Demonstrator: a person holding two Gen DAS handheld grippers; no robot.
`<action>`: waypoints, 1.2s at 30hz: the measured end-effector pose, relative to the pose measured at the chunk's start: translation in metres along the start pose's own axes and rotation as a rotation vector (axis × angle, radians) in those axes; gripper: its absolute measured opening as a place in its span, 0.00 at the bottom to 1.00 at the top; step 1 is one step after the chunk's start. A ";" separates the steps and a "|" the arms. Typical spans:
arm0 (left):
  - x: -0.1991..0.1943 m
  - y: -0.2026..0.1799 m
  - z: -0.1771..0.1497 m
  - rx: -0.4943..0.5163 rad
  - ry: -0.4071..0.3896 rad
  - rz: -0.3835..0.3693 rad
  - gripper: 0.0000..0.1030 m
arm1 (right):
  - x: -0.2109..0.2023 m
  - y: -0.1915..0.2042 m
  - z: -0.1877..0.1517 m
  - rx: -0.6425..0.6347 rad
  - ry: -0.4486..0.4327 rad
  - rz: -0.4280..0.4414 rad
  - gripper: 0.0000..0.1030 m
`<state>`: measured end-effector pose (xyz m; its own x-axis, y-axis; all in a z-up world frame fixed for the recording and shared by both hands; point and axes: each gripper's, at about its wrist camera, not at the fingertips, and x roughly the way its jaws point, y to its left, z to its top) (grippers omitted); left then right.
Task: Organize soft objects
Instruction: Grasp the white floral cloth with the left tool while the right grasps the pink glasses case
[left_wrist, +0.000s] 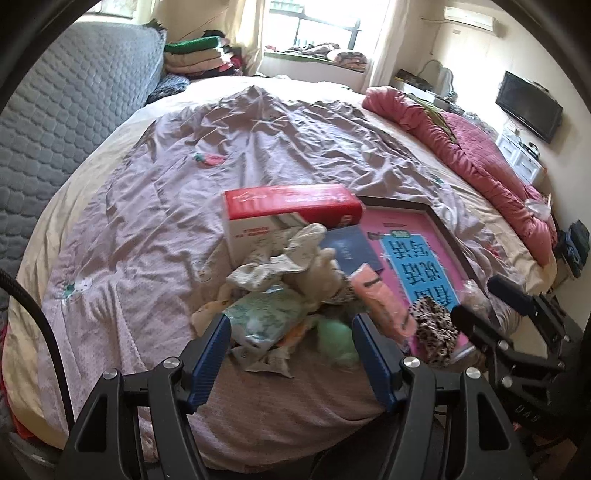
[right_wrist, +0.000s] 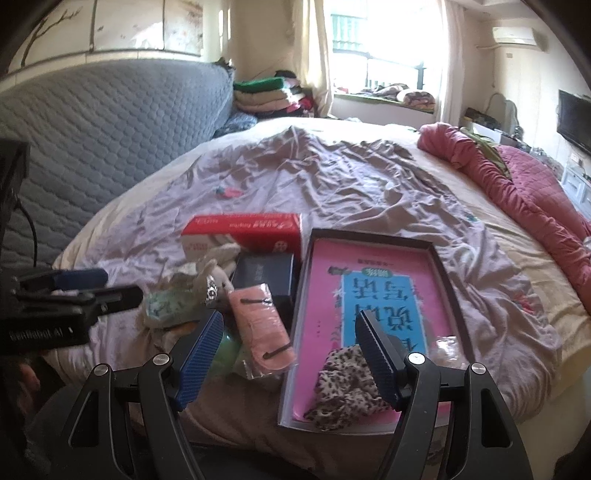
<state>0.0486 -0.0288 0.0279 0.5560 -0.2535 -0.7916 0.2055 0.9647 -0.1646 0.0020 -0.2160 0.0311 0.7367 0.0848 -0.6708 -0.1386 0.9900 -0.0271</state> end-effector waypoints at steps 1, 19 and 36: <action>0.002 0.004 0.000 -0.009 0.001 0.002 0.65 | 0.003 0.001 -0.001 -0.003 0.006 0.002 0.73; 0.084 0.041 0.024 -0.067 0.099 -0.024 0.65 | 0.075 0.010 -0.008 -0.038 0.120 0.037 0.73; 0.114 0.054 0.033 -0.103 0.099 -0.126 0.36 | 0.112 0.025 -0.012 -0.111 0.167 0.099 0.42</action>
<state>0.1499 -0.0078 -0.0513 0.4482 -0.3689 -0.8143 0.1818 0.9294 -0.3211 0.0730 -0.1833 -0.0537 0.5973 0.1516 -0.7876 -0.2832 0.9586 -0.0302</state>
